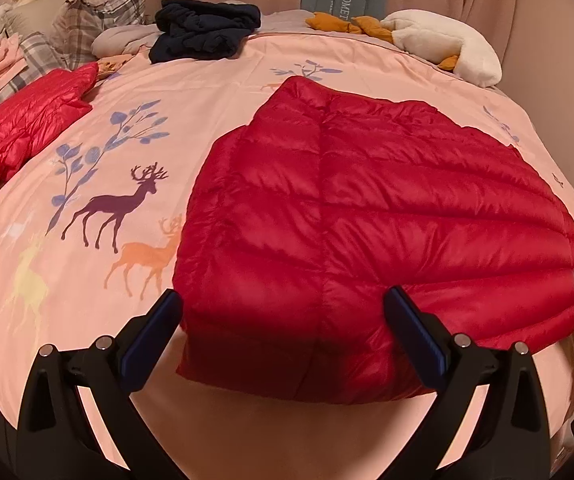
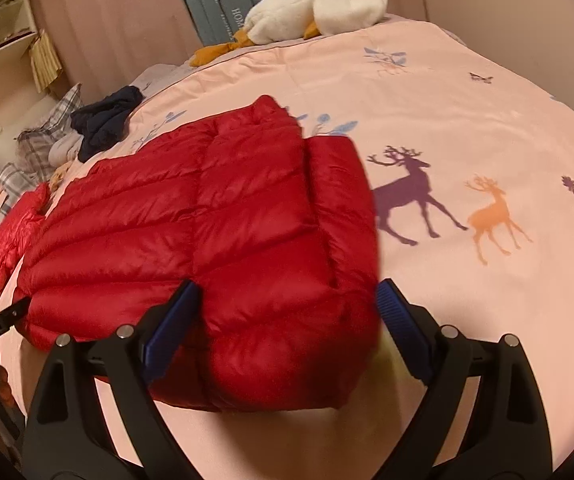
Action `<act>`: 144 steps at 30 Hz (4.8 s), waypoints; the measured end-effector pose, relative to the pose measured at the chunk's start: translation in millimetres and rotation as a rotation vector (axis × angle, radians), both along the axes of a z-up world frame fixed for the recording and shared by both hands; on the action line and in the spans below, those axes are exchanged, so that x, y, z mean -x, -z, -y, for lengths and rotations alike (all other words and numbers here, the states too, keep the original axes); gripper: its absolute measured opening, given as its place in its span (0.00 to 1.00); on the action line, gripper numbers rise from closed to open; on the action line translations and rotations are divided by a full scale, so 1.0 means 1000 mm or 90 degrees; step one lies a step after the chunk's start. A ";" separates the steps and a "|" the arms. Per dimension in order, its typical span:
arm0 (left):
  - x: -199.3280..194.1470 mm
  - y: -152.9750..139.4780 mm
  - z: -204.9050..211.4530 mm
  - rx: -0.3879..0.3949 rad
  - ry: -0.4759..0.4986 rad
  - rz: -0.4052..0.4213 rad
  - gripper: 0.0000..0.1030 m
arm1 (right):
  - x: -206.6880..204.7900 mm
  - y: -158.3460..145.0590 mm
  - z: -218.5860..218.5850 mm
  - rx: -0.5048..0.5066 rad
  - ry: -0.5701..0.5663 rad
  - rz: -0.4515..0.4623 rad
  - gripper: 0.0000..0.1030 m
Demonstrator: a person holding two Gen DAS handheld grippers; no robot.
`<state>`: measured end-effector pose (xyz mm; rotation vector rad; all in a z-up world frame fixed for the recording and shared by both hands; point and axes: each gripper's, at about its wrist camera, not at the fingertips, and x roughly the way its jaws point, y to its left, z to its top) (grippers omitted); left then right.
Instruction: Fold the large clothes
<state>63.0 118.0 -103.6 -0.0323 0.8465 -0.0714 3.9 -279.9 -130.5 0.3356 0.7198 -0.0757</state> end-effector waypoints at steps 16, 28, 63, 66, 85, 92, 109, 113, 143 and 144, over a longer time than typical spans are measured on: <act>0.017 -0.021 0.010 -0.003 0.033 0.038 0.99 | -0.005 -0.048 -0.030 0.044 -0.056 0.089 0.88; 0.008 -0.008 0.024 -0.021 0.057 0.017 0.99 | -0.064 -0.022 -0.063 0.042 -0.126 0.004 0.89; -0.113 -0.034 0.073 -0.016 0.108 0.042 0.99 | -0.154 -0.045 -0.065 0.034 -0.118 -0.028 0.91; -0.123 -0.031 0.076 -0.017 0.107 0.037 0.99 | -0.167 -0.040 -0.065 0.032 -0.116 -0.046 0.91; -0.121 -0.020 0.073 -0.005 0.101 0.010 0.99 | -0.156 -0.034 -0.067 0.020 -0.122 -0.023 0.92; -0.076 -0.033 0.070 -0.014 0.117 0.050 0.99 | -0.096 -0.054 -0.079 0.072 -0.140 0.047 0.92; -0.020 -0.012 0.085 -0.040 0.141 0.038 0.99 | -0.043 -0.028 -0.110 0.085 -0.178 0.014 0.92; -0.016 -0.013 0.083 -0.035 0.138 0.035 0.99 | -0.038 -0.029 -0.105 0.066 -0.172 0.015 0.92; 0.001 -0.012 0.064 -0.035 0.120 0.029 0.99 | -0.013 -0.029 -0.075 0.052 -0.129 0.013 0.91; 0.002 -0.012 0.063 -0.035 0.119 0.029 0.99 | -0.012 -0.029 -0.076 0.051 -0.128 0.013 0.91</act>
